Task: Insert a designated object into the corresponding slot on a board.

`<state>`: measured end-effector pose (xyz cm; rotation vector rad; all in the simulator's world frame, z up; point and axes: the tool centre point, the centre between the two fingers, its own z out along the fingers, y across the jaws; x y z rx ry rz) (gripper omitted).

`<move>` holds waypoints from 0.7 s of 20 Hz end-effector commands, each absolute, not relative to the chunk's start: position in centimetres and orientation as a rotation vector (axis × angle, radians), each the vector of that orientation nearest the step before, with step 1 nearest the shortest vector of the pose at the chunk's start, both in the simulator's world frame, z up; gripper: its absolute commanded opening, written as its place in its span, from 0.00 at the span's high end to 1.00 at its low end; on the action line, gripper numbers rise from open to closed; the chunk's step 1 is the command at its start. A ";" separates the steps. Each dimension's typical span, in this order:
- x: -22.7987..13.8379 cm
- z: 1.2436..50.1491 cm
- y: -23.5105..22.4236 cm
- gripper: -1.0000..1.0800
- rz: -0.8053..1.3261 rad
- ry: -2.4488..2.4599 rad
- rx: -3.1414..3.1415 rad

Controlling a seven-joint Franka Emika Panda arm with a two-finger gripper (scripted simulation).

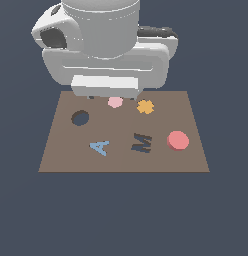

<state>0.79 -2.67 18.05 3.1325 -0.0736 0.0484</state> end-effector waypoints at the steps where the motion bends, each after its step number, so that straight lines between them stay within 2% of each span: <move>1: 0.8 18.1 -2.7 0.04 0.048 -0.074 3.133; 8: 1.5 17.1 -1.5 0.04 0.045 -0.017 3.135; 14: 3.0 14.8 1.7 0.04 0.037 0.123 3.135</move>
